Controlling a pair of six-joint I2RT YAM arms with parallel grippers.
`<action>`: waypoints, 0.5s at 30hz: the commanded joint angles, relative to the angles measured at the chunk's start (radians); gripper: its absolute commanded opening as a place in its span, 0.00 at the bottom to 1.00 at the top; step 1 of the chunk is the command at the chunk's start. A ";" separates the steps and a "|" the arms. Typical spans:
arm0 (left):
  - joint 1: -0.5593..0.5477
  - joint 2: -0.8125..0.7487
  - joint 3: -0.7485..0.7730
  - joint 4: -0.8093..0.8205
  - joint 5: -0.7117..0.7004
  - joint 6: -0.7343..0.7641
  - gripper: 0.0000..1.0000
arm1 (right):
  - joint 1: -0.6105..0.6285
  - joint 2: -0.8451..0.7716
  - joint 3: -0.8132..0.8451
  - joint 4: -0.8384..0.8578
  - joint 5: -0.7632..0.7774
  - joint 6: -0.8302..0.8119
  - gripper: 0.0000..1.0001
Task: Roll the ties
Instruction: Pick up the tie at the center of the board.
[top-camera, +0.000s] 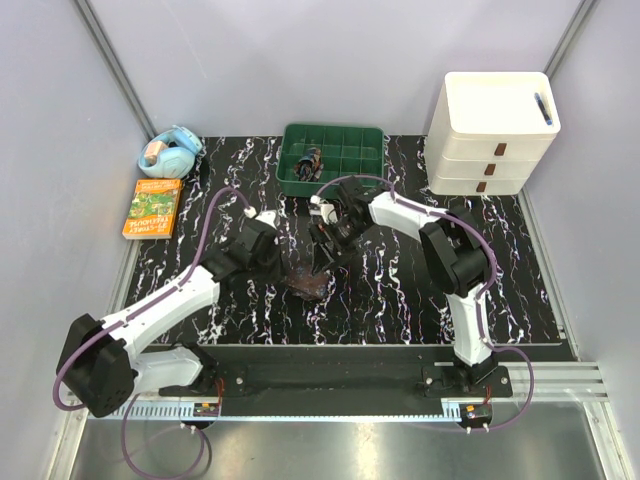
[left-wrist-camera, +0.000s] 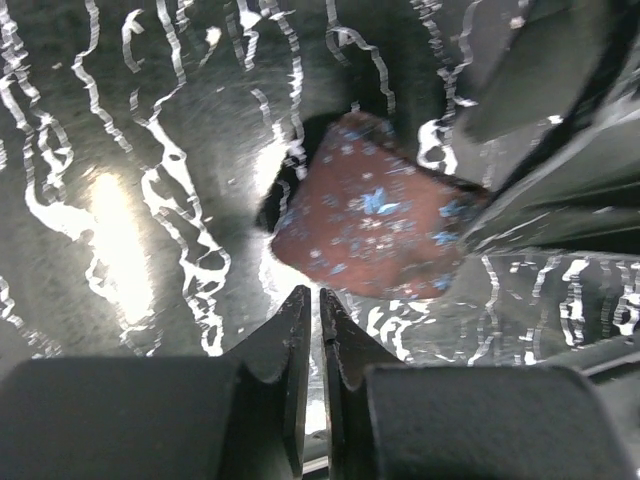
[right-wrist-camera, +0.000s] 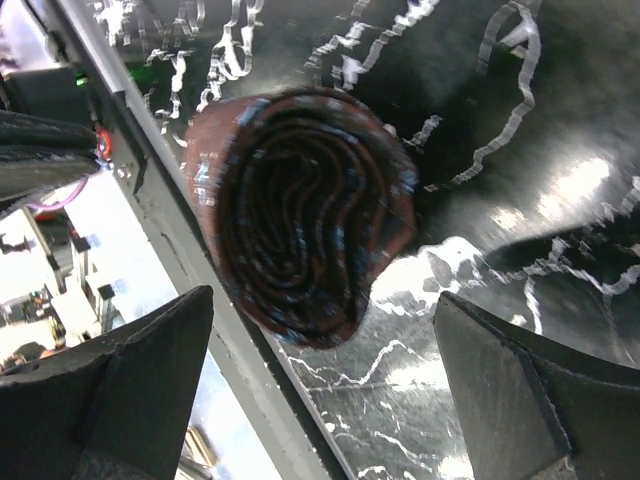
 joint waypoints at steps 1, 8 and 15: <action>0.001 -0.017 0.002 0.073 0.063 -0.008 0.10 | 0.019 0.013 -0.010 0.085 -0.087 -0.033 1.00; 0.003 -0.029 -0.035 0.089 0.072 -0.014 0.09 | 0.025 0.024 0.009 0.164 -0.003 0.017 1.00; 0.003 -0.052 -0.054 0.090 0.072 -0.015 0.09 | 0.065 0.084 0.000 0.220 0.108 0.086 1.00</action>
